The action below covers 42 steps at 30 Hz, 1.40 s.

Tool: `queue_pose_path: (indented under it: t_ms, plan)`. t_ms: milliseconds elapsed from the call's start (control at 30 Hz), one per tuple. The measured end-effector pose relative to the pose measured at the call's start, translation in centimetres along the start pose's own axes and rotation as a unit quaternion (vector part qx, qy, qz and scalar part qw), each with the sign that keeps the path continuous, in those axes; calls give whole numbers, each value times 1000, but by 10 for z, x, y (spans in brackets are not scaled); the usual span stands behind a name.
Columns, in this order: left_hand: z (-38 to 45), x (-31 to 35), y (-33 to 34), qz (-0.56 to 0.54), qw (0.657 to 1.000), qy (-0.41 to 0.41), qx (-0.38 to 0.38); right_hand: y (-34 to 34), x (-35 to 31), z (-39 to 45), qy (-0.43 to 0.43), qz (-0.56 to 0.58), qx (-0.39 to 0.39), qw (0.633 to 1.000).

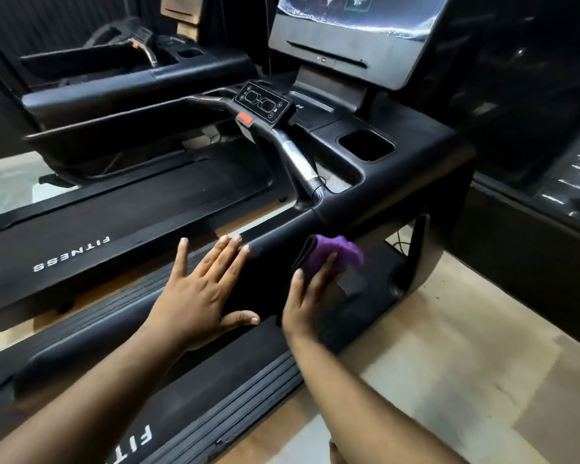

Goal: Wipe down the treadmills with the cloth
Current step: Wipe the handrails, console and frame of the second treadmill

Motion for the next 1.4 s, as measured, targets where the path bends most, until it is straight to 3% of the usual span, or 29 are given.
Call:
queue_pose_path:
  t_ms: [100,233,300,433,567,667,733,800,900,1000,1067,1133,1233,1400]
  plan:
    - [-20,-12,0,10,1000,-11,-12,1,5,11,26,22,-32,999]
    - [-51,-30,-2,16,998,-46,-29,-24,-10,80,48,-82,21,995]
    - [-56,-31,-3,18,998,-57,-28,-21,-39,64,-60,-149,28,987]
    - [-57,-30,-8,13,997,-78,-9,12,-77,-40,-281,-210,-72,934]
    - [-71,-36,-4,13,992,-123,-5,-2,-67,9,-421,-261,-72,865]
    - [-88,-42,-3,26,989,-148,-4,-13,-57,59,-294,-260,-56,918]
    - [-98,-44,-4,21,985,-169,13,-5,-69,38,-225,-245,-34,943]
    - [-106,-43,-4,9,982,-185,26,12,-95,-11,-260,-223,-44,938]
    - [-122,-48,-1,-1,979,-204,21,32,-123,-86,-412,-220,-120,876]
    - [-143,-59,0,3,978,-210,-13,28,-117,-64,-492,-218,-127,833]
    - [-152,-66,1,10,980,-195,-44,16,-96,-18,-445,-256,-90,854]
    - [-161,-72,-1,8,981,-188,-56,6,-77,17,-311,-254,-85,912]
    - [-167,-74,-4,-21,984,-169,-45,20,-96,-16,-202,-223,-66,951]
    - [-185,-91,-26,-169,974,-129,74,60,-165,-164,-307,-188,-68,931]
Point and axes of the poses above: each hand's wrist, its own z-axis towards the middle knuckle, its own y-axis out of the palm, x = y × z, the point moved 7 cm from there along z, towards the middle knuckle, and after that the axes turned 10 degrees about -z, right-handed, at the moved point
